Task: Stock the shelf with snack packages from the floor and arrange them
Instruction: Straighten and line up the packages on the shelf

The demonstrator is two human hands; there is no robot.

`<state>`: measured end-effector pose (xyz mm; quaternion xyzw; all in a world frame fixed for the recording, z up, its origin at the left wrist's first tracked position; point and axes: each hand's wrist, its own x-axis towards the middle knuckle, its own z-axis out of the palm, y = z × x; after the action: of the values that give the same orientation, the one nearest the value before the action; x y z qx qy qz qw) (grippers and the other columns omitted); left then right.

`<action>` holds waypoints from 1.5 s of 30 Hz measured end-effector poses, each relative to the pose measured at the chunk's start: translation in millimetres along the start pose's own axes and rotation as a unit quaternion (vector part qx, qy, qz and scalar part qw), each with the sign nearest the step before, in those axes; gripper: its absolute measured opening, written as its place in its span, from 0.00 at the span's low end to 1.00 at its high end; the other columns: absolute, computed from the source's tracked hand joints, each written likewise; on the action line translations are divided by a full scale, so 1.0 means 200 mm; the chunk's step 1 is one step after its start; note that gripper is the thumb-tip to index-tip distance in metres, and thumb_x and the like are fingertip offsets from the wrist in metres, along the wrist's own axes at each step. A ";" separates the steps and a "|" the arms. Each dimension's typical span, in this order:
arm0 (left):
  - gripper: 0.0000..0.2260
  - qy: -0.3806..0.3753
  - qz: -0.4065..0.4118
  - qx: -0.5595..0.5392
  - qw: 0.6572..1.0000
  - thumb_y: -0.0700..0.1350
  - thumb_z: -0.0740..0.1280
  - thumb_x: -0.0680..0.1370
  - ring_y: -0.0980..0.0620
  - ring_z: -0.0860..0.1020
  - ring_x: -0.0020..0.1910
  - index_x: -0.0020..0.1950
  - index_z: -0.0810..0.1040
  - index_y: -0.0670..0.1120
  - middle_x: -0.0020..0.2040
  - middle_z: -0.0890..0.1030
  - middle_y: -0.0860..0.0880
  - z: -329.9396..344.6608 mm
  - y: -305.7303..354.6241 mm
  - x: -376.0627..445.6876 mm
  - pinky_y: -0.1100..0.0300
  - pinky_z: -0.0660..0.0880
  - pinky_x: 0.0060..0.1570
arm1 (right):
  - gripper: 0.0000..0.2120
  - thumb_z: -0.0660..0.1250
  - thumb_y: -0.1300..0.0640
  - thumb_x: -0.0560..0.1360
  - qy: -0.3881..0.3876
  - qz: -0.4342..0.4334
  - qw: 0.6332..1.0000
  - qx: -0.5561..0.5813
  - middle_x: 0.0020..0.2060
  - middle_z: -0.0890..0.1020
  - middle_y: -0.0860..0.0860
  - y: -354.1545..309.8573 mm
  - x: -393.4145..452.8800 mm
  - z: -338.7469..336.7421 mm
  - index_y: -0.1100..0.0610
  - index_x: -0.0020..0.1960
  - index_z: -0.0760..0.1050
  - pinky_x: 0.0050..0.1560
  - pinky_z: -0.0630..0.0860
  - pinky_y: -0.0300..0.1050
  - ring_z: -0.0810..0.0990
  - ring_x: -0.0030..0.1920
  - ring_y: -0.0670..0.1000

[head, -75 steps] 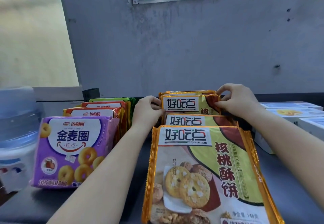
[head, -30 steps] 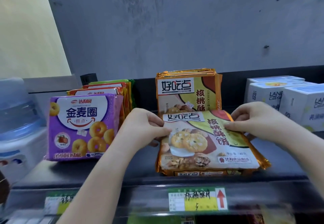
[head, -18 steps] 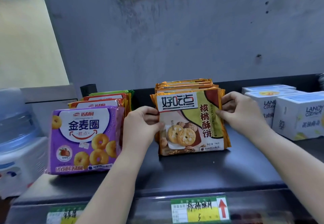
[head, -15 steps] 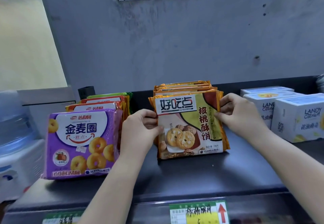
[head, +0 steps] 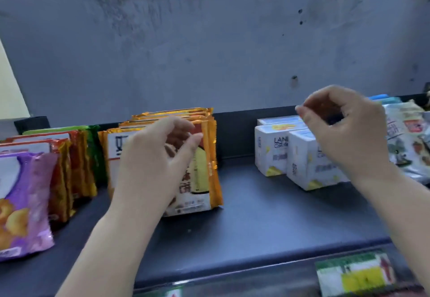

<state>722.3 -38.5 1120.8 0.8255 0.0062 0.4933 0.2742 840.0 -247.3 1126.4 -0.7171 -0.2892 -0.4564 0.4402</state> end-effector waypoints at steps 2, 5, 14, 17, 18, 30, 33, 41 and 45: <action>0.02 -0.020 -0.006 0.013 1.000 0.49 0.70 0.72 0.60 0.78 0.37 0.41 0.79 0.53 0.34 0.79 0.61 0.15 0.11 0.03 0.70 0.72 0.38 | 0.04 0.70 0.56 0.70 -0.016 0.018 1.000 -0.006 0.30 0.78 0.48 0.13 0.08 -0.10 0.54 0.37 0.77 0.38 0.70 0.30 0.77 0.36 0.44; 0.05 -0.048 -0.009 0.050 0.998 0.47 0.69 0.73 0.62 0.79 0.37 0.46 0.82 0.48 0.36 0.81 0.57 0.37 0.23 0.09 0.72 0.72 0.41 | 0.04 0.71 0.55 0.69 -0.113 0.037 0.991 -0.062 0.30 0.79 0.44 0.32 0.19 -0.22 0.52 0.37 0.77 0.35 0.68 0.29 0.78 0.35 0.44; 0.17 -0.260 -0.232 0.154 0.924 0.55 0.58 0.78 0.53 0.68 0.32 0.35 0.68 0.45 0.34 0.72 0.50 0.83 0.36 0.21 0.60 0.61 0.29 | 0.42 0.74 0.44 0.65 -0.473 0.138 0.860 -0.132 0.69 0.69 0.49 0.60 0.28 -0.28 0.51 0.73 0.59 0.56 0.67 0.41 0.70 0.66 0.51; 0.15 -0.256 -0.281 0.076 0.922 0.55 0.59 0.78 0.51 0.74 0.43 0.48 0.76 0.45 0.45 0.78 0.48 0.89 0.37 0.20 0.61 0.67 0.35 | 0.40 0.74 0.45 0.64 -0.476 0.150 0.852 -0.158 0.65 0.72 0.51 0.64 0.29 -0.26 0.53 0.71 0.61 0.51 0.67 0.42 0.72 0.59 0.52; 0.14 -0.250 -0.282 0.068 0.924 0.55 0.60 0.78 0.50 0.74 0.44 0.49 0.76 0.45 0.46 0.78 0.48 0.90 0.37 0.20 0.61 0.67 0.36 | 0.38 0.75 0.46 0.64 -0.481 0.160 0.849 -0.147 0.60 0.74 0.50 0.64 0.29 -0.25 0.53 0.69 0.64 0.50 0.68 0.41 0.73 0.55 0.51; 0.11 -0.255 -0.247 -0.019 0.935 0.54 0.63 0.77 0.57 0.77 0.37 0.46 0.80 0.47 0.39 0.81 0.53 0.93 0.36 0.18 0.67 0.71 0.34 | 0.16 0.78 0.54 0.61 -0.449 0.258 0.855 0.033 0.40 0.80 0.46 0.68 0.25 -0.21 0.51 0.41 0.73 0.36 0.72 0.37 0.78 0.40 0.44; 0.14 -0.253 -0.245 -0.032 0.936 0.55 0.63 0.76 0.57 0.78 0.40 0.50 0.81 0.46 0.43 0.83 0.52 0.95 0.35 0.18 0.66 0.72 0.38 | 0.19 0.79 0.54 0.59 -0.436 0.277 0.856 0.023 0.42 0.82 0.51 0.70 0.25 -0.21 0.57 0.44 0.75 0.43 0.77 0.44 0.81 0.44 0.50; 0.10 -0.224 -0.172 0.057 0.957 0.55 0.60 0.77 0.57 0.77 0.47 0.50 0.74 0.51 0.55 0.79 0.49 0.94 0.40 0.14 0.71 0.71 0.42 | 0.32 0.77 0.50 0.62 -0.426 0.242 0.870 -0.054 0.61 0.77 0.54 0.64 0.26 -0.26 0.58 0.61 0.70 0.55 0.73 0.46 0.76 0.59 0.53; 0.19 -0.104 -0.064 0.041 0.992 0.51 0.63 0.76 0.56 0.77 0.59 0.65 0.72 0.47 0.59 0.79 0.52 0.88 0.57 0.15 0.65 0.69 0.55 | 0.30 0.73 0.48 0.67 -0.353 0.139 0.924 -0.055 0.63 0.76 0.46 0.56 0.29 -0.47 0.49 0.67 0.70 0.57 0.69 0.39 0.75 0.62 0.47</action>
<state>852.4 -204.5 1133.5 0.8808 0.0502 0.3855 0.2704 917.7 -380.0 1157.2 -0.8879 -0.2973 -0.1233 0.3287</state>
